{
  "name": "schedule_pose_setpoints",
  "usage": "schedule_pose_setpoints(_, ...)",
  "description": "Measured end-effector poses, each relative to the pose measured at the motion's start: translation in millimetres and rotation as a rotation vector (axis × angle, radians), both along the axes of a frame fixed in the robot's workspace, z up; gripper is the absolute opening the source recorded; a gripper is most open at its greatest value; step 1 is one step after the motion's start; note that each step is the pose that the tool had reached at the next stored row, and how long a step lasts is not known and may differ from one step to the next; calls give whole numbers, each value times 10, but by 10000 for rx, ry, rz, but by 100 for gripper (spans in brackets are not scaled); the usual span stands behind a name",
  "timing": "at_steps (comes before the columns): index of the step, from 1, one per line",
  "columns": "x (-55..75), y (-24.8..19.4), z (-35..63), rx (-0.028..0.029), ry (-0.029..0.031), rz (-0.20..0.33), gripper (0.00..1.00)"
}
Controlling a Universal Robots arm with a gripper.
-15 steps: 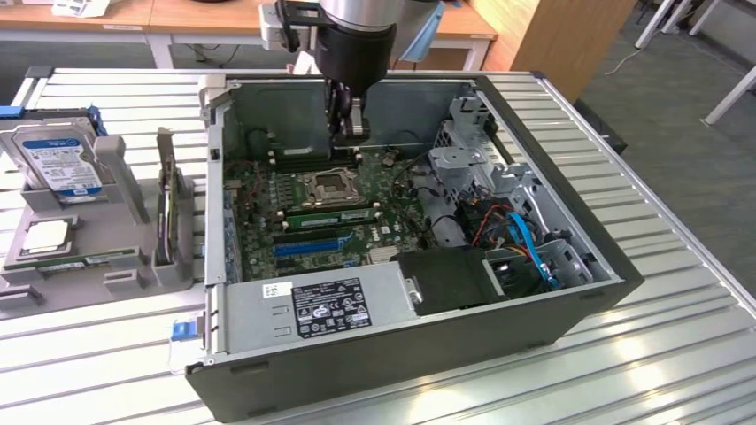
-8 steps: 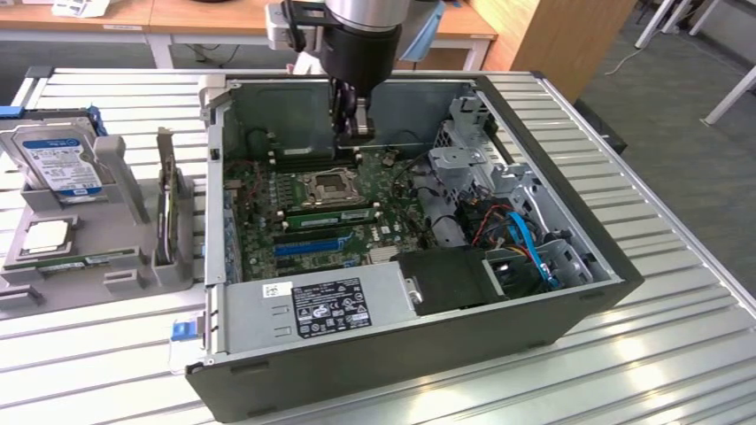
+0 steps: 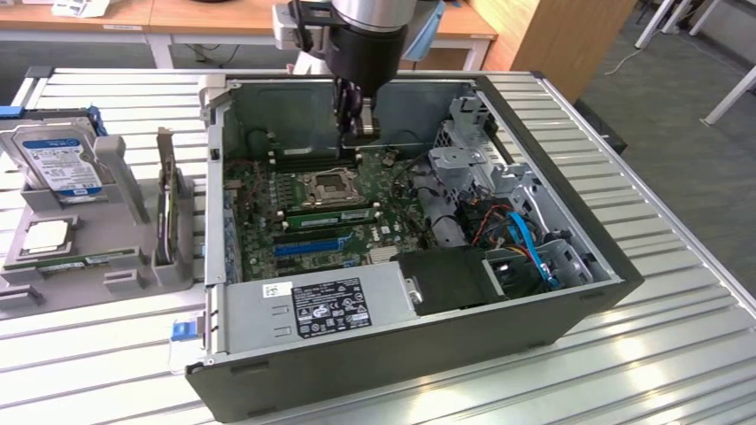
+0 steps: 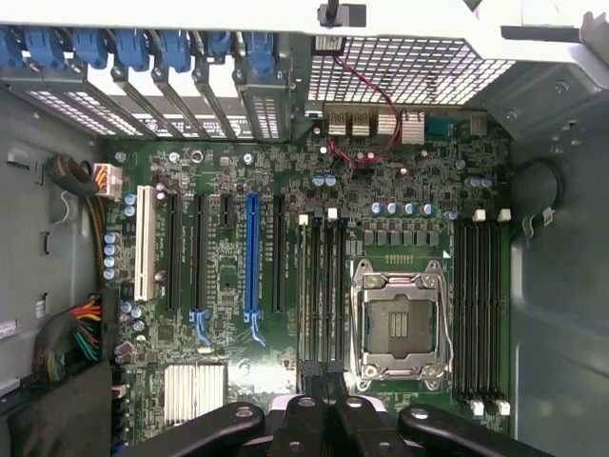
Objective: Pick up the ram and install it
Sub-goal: 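Press down the ram until it locks into place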
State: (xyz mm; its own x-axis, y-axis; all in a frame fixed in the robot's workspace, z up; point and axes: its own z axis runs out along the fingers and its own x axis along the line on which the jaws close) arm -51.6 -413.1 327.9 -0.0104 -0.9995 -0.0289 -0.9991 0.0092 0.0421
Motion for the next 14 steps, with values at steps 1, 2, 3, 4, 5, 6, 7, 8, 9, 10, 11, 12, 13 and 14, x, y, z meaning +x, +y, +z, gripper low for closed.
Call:
schedule_pose_setpoints(1, 8, 0, 0, 0, 5, 0, 10)
schedule_pose_setpoints(2, 16, 0, 0, 0, 11, 0, 10)
schedule_pose_setpoints(3, 23, 0, 0, 0, 16, 1, 10)
schedule_pose_setpoints(4, 30, 0, 0, 0, 20, 1, 10)
schedule_pose_setpoints(5, 36, 0, 0, 0, 25, 0, 10)
schedule_pose_setpoints(6, 44, 0, 0, 1, 30, 1, 10)
schedule_pose_setpoints(7, 50, 0, 0, 1, 34, 0, 10)
schedule_pose_setpoints(8, 55, 0, 0, 0, 38, 0, 10)
schedule_pose_setpoints(9, 57, 0, 0, -1, 39, 1, 10)
schedule_pose_setpoints(10, 57, 0, 0, 0, 39, -1, 10)
schedule_pose_setpoints(11, 58, 0, 0, 0, 39, 0, 10)
schedule_pose_setpoints(12, 57, 0, 0, 0, 39, 0, 10)
schedule_pose_setpoints(13, 57, 0, 0, 0, 39, 0, 10)
schedule_pose_setpoints(14, 57, 0, 0, 0, 39, 0, 10)
